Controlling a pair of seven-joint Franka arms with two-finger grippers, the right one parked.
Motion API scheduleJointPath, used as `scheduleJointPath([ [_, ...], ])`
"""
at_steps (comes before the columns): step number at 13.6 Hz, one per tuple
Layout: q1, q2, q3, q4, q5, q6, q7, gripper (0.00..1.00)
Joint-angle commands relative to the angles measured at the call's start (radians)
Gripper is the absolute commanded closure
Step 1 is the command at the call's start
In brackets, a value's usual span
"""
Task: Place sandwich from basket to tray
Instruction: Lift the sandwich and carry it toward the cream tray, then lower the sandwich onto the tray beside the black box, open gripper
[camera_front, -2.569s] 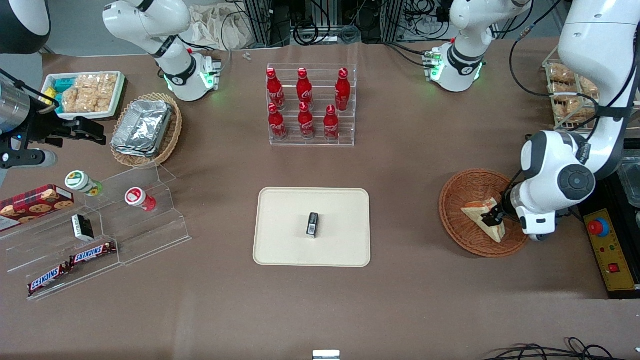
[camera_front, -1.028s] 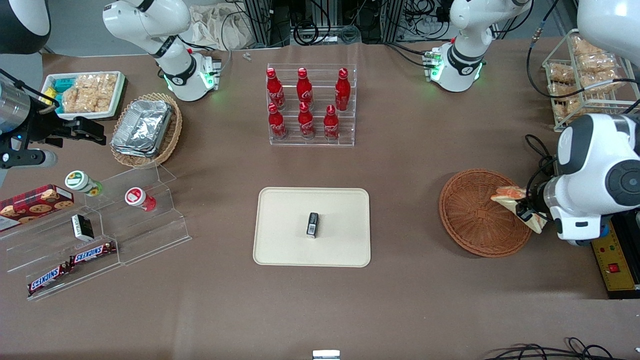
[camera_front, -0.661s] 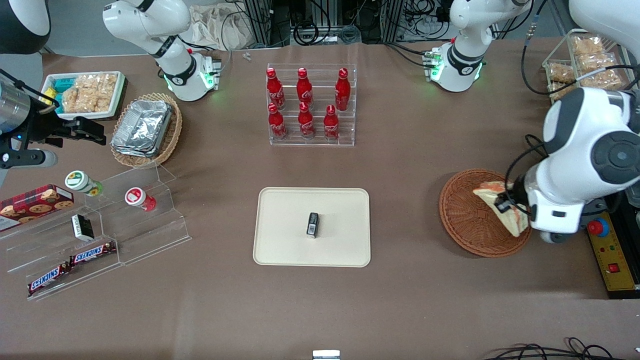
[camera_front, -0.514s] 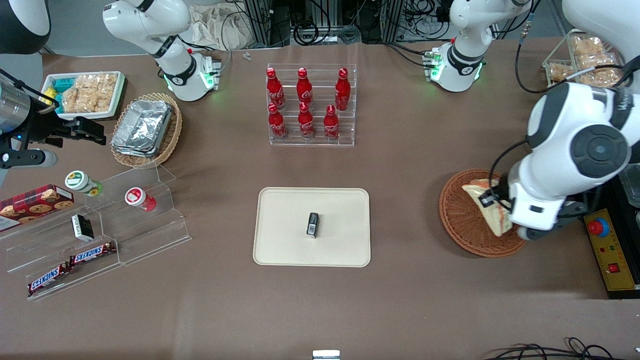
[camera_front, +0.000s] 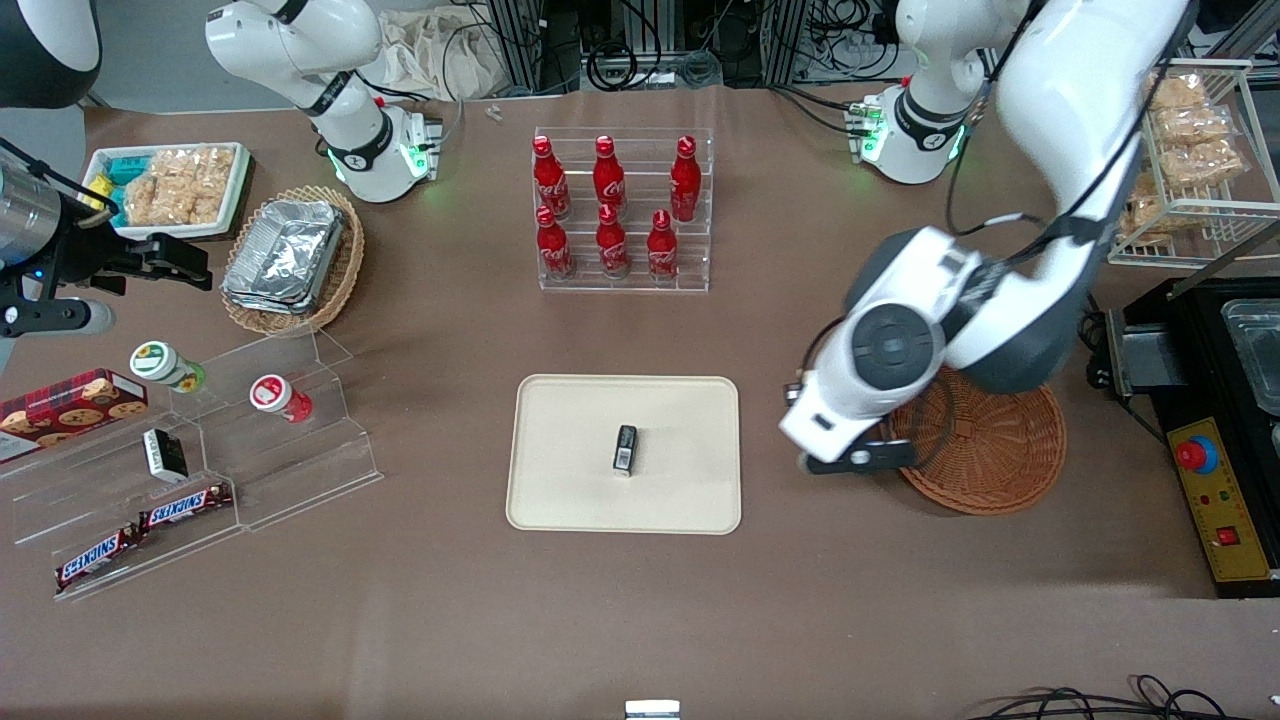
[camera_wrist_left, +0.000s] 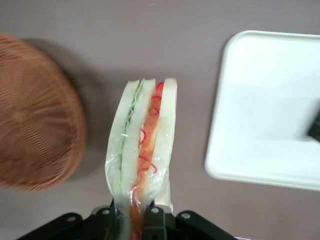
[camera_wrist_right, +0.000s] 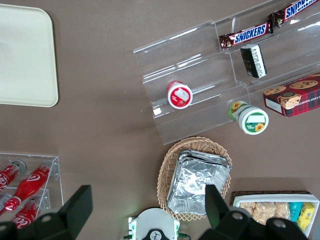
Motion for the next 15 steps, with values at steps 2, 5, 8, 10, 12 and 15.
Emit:
scheduleJointPath([
  [2,-0.087,0.155,0.002,0.083,0.056,0.119,-0.036,1.0],
  [5,-0.185,0.199,0.069,0.086,0.068,0.178,-0.074,1.0],
  [8,-0.294,0.224,0.181,0.089,0.061,0.251,-0.077,0.87],
  [10,-0.291,0.233,0.181,0.092,0.057,0.255,-0.074,0.22],
  [12,-0.288,0.229,0.181,0.097,0.059,0.253,-0.072,0.01],
  [15,-0.285,0.218,0.181,0.123,0.06,0.239,-0.074,0.01],
])
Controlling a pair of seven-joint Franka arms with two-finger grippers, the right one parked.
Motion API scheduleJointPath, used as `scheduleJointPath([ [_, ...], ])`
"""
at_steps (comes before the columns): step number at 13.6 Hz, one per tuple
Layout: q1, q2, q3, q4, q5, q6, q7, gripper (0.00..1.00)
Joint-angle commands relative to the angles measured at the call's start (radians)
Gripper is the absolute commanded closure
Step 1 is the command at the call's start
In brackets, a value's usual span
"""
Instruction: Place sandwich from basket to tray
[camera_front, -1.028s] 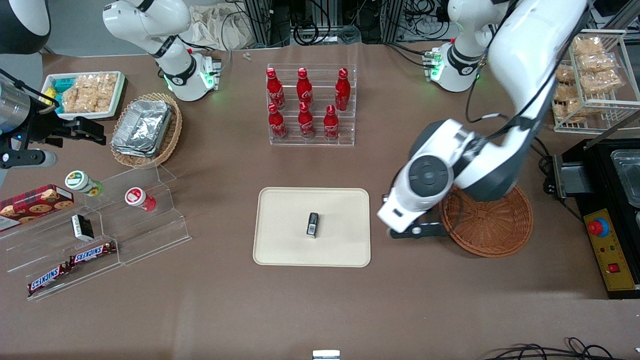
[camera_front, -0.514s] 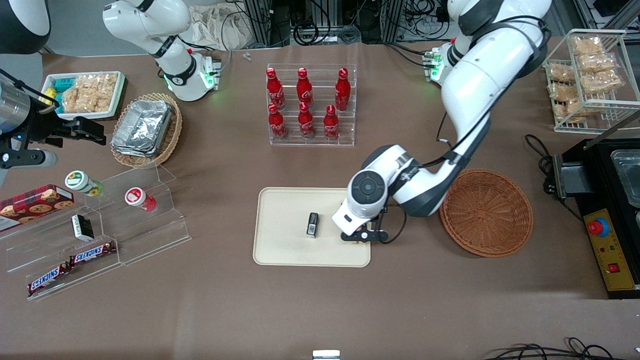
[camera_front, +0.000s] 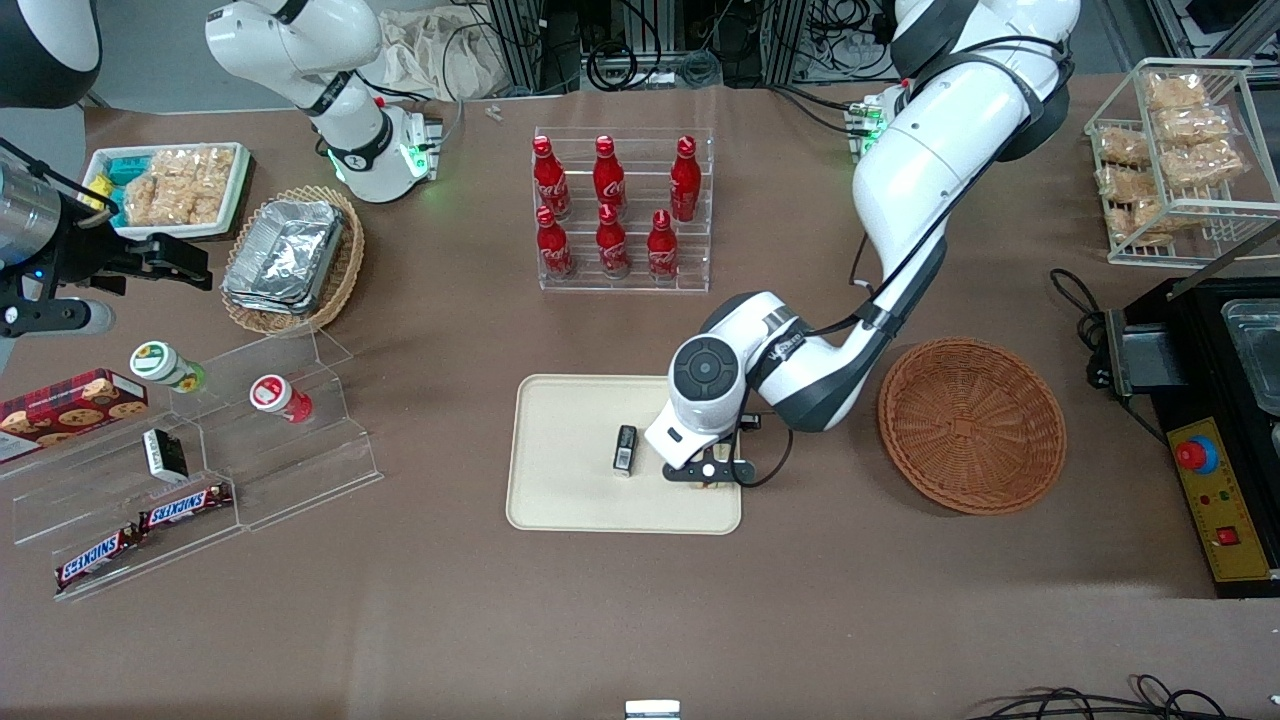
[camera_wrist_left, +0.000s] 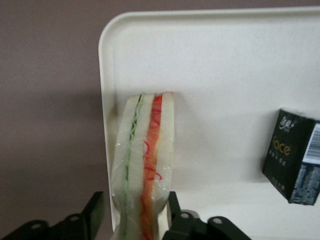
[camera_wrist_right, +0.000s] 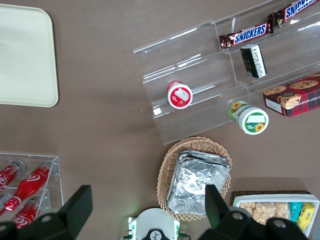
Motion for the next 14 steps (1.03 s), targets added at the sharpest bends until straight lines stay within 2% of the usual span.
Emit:
scheduleJointPath([
  [1,-0.002,-0.014,0.002,0.038,0.013,-0.028,-0.006,0.01],
  [4,0.016,-0.1,0.003,0.038,0.021,-0.141,-0.001,0.01],
  [6,0.082,-0.184,0.002,0.004,0.015,-0.212,0.011,0.01],
  [10,0.215,-0.417,-0.02,-0.241,-0.003,-0.204,0.011,0.01],
  [14,0.317,-0.598,-0.038,-0.35,-0.143,-0.212,0.052,0.01],
])
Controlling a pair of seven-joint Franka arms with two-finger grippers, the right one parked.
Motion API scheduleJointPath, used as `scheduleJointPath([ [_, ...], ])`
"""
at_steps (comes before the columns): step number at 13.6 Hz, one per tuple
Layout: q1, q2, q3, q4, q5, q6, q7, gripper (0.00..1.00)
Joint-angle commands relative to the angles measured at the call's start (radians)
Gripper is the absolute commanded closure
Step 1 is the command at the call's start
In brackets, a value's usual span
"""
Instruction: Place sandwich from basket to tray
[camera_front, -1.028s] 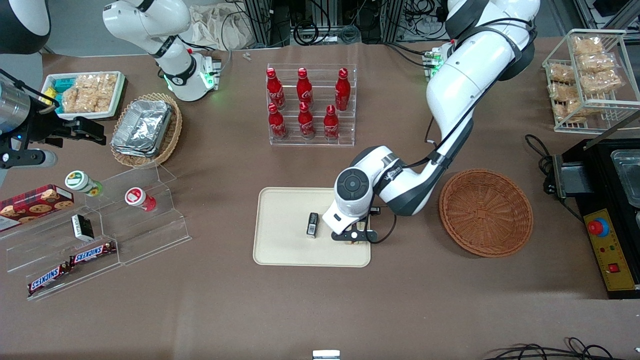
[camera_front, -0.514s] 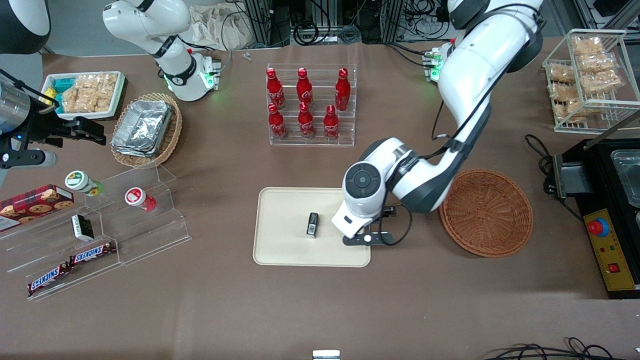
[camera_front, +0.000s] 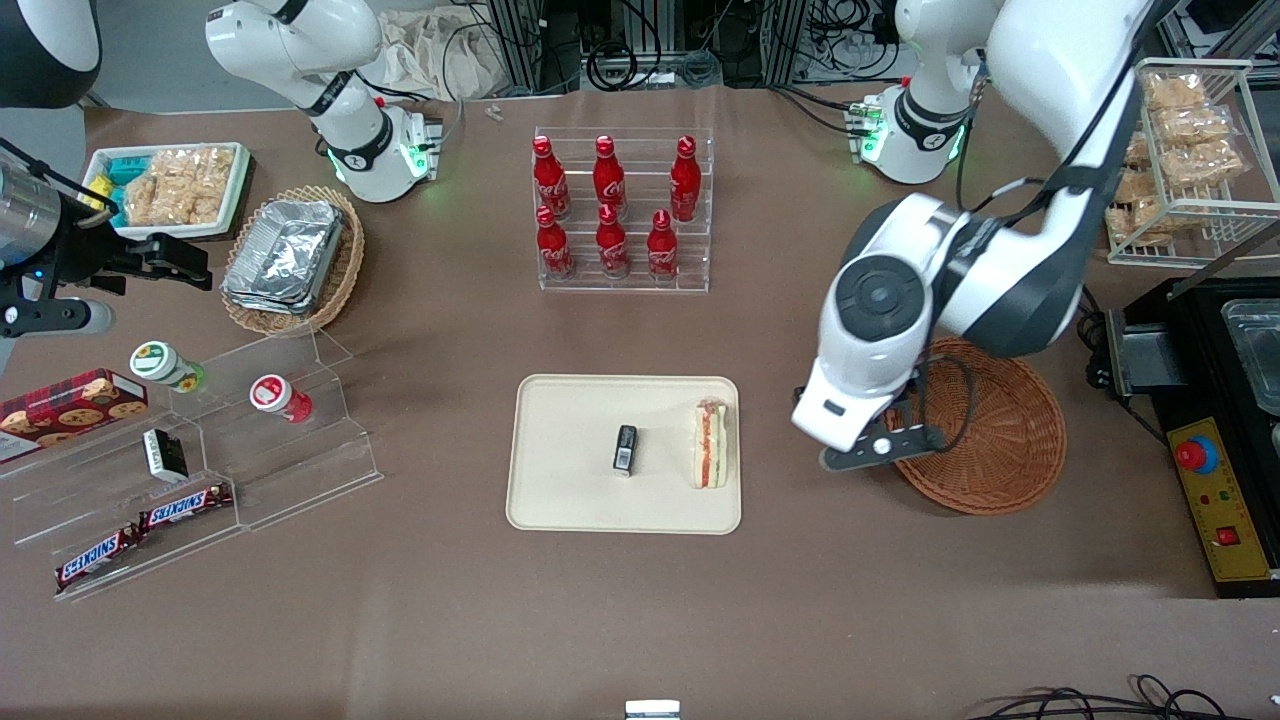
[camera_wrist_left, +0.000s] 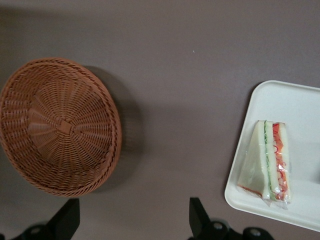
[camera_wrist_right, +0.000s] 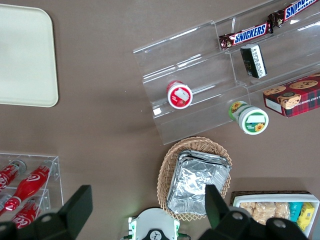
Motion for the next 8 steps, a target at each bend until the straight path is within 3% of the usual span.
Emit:
scheduleJointPath([
  [1,0.06,-0.185,-0.009,-0.158,-0.076,0.02,0.018,0.01],
  [5,0.179,-0.305,0.006,-0.152,-0.197,-0.032,0.023,0.01],
  [8,0.224,-0.31,0.006,-0.143,-0.207,-0.054,0.014,0.01],
])
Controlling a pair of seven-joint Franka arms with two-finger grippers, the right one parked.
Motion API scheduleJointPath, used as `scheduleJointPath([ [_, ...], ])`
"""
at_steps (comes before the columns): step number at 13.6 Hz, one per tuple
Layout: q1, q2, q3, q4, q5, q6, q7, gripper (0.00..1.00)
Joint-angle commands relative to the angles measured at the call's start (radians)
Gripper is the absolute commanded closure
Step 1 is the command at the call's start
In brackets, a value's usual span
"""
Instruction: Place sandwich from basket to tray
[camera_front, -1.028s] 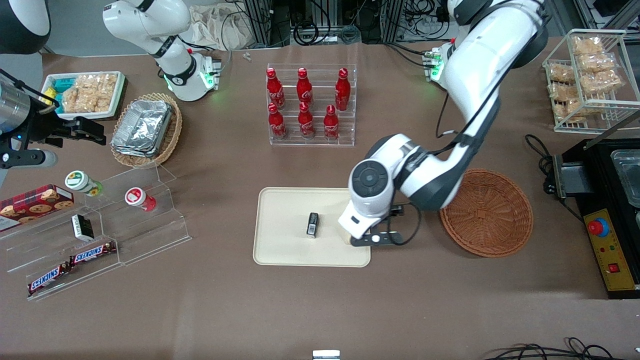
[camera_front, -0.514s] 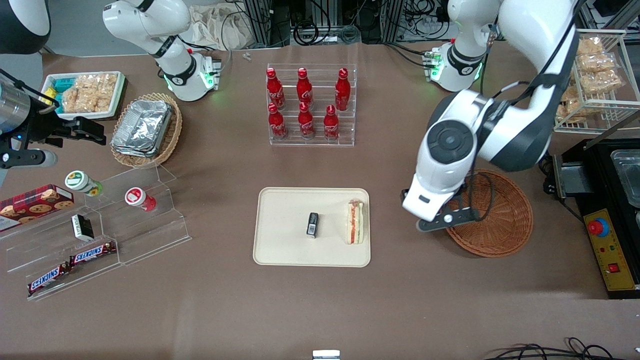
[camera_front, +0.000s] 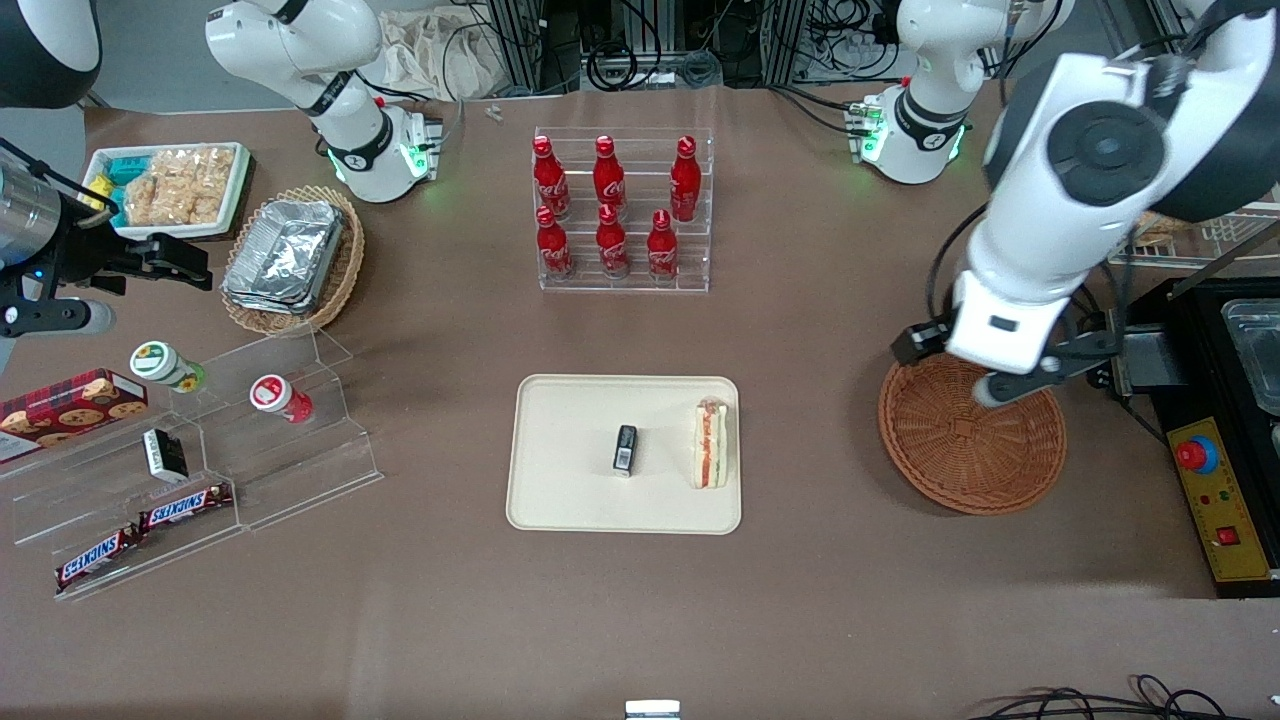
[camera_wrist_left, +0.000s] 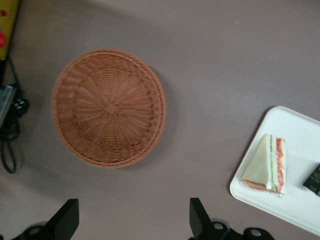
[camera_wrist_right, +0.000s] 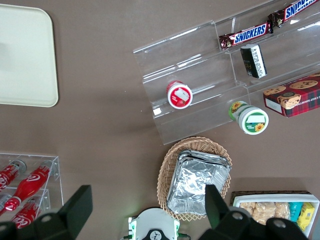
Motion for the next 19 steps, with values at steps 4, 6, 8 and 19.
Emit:
scheduleJointPath([
  [4,0.097,-0.021,-0.004,-0.01,-0.031,0.003,-0.005,0.01],
  [6,0.127,-0.031,-0.004,-0.014,-0.042,0.0,-0.008,0.01],
  [8,0.117,-0.055,0.049,-0.023,-0.062,-0.028,0.013,0.01],
  [19,-0.04,0.028,0.316,0.104,-0.2,-0.057,0.435,0.0],
])
